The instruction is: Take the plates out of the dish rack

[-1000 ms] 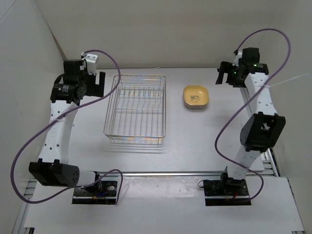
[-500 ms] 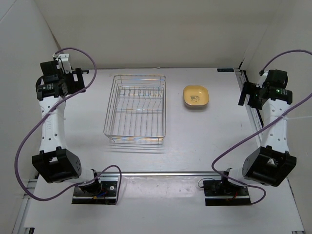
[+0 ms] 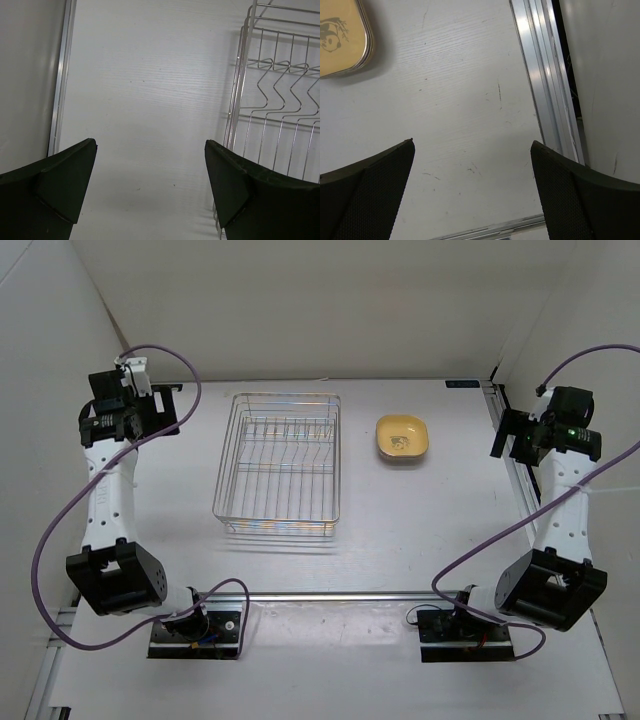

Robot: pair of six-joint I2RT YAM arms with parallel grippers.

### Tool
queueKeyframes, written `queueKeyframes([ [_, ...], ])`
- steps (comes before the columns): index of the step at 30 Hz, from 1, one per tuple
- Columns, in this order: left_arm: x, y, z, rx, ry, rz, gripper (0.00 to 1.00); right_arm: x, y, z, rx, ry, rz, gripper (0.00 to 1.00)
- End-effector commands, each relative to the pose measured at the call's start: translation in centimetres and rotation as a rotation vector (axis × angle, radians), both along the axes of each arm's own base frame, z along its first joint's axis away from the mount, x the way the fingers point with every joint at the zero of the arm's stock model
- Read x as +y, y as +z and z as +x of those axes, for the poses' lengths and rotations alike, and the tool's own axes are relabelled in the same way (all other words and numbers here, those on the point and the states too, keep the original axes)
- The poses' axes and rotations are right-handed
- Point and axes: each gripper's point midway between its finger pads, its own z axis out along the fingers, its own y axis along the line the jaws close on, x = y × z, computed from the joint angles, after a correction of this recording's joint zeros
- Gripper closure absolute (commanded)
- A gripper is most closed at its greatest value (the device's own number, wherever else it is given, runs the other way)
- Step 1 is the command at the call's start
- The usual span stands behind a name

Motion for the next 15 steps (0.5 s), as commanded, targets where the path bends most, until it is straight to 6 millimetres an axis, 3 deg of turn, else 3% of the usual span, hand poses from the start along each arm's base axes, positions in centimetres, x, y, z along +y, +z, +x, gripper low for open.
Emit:
queueKeyframes([
  [1, -0.18, 1.79, -0.59, -0.06, -0.008, 0.0, 0.0, 0.19, 1.08, 0.48, -0.064, 0.01, -0.002, 0.0],
  [15, -0.87, 2.22, -0.41, -0.074, -0.042, -0.02, 0.0, 0.82, 0.54, 0.58, -0.064, 0.026, 0.031, 0.0],
])
